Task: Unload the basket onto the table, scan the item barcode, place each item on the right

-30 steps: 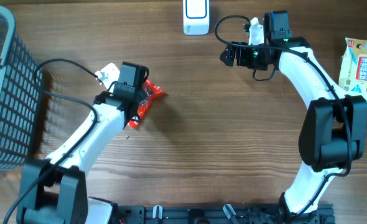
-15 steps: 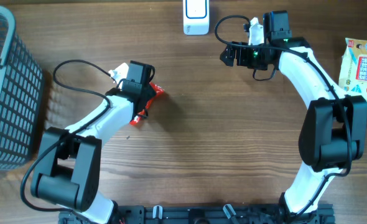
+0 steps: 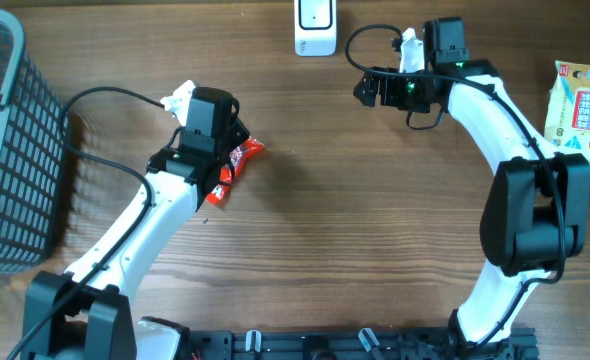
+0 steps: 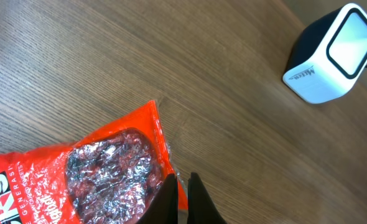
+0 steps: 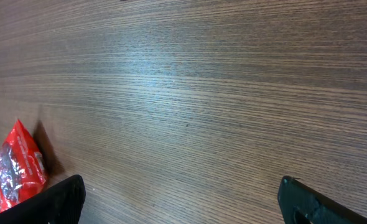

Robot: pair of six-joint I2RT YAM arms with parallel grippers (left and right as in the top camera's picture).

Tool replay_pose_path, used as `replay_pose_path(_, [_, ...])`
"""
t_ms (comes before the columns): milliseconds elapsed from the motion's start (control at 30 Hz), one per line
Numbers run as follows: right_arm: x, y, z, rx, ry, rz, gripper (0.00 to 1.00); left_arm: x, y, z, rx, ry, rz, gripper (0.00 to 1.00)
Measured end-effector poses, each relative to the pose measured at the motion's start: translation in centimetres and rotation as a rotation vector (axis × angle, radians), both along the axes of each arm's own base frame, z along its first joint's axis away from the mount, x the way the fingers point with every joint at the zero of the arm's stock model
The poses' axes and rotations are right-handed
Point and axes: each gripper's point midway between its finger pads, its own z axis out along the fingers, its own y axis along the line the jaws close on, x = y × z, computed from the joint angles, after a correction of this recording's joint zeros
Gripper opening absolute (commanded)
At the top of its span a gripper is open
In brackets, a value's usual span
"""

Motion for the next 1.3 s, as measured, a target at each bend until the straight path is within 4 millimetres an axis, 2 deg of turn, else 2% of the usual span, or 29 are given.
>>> replay_pose_path(100, [0.0, 0.0, 0.0, 0.0, 0.0, 0.0, 1.0, 0.0, 0.0, -1.3, 0.01, 0.033, 0.001, 0.04])
replay_pose_path(300, [0.0, 0.0, 0.0, 0.0, 0.0, 0.0, 1.0, -0.4, -0.8, -7.7, -0.019, 0.188, 0.01, 0.04])
replay_pose_path(367, [0.0, 0.0, 0.0, 0.0, 0.0, 0.0, 1.0, -0.5, -1.3, -9.3, -0.037, 0.224, 0.0, 0.04])
replay_pose_path(533, [0.0, 0.0, 0.0, 0.0, 0.0, 0.0, 1.0, -0.8, -2.1, -9.7, -0.078, 0.243, -0.025, 0.04])
replay_pose_path(700, [0.0, 0.0, 0.0, 0.0, 0.0, 0.0, 1.0, -0.7, -3.4, -9.4, -0.136, 0.243, -0.067, 0.04])
replay_pose_path(767, [0.0, 0.0, 0.0, 0.0, 0.0, 0.0, 1.0, -0.6, -3.9, -8.6, -0.16, 0.226, -0.085, 0.04])
replay_pose_path(800, [0.0, 0.0, 0.0, 0.0, 0.0, 0.0, 1.0, -0.4, -4.1, -7.8, -0.174, 0.205, -0.094, 0.04])
replay_pose_path(933, [0.0, 0.0, 0.0, 0.0, 0.0, 0.0, 1.0, 0.4, -4.3, -1.4, -0.2, 0.037, -0.124, 0.07])
replay_pose_path(1000, [0.0, 0.0, 0.0, 0.0, 0.0, 0.0, 1.0, 0.3, -3.2, 1.9, -0.17, -0.045, -0.092, 0.1])
replay_pose_path(1067, [0.0, 0.0, 0.0, 0.0, 0.0, 0.0, 1.0, -0.1, -1.2, 3.5, -0.103, -0.079, -0.025, 0.12])
replay_pose_path(1133, [0.0, 0.0, 0.0, 0.0, 0.0, 0.0, 1.0, -0.6, 0.8, 3.2, -0.018, -0.067, 0.049, 0.13])
replay_pose_path(1200, [0.0, 0.0, 0.0, -0.001, 0.0, 0.0, 1.0, -1.2, 3.2, 2.0, 0.09, -0.024, 0.13, 0.11])
replay_pose_path(1300, [0.0, 0.0, 0.0, -0.003, 0.0, -0.001, 1.0, -1.3, 5.8, 0.1, 0.191, 0.027, 0.212, 0.12])
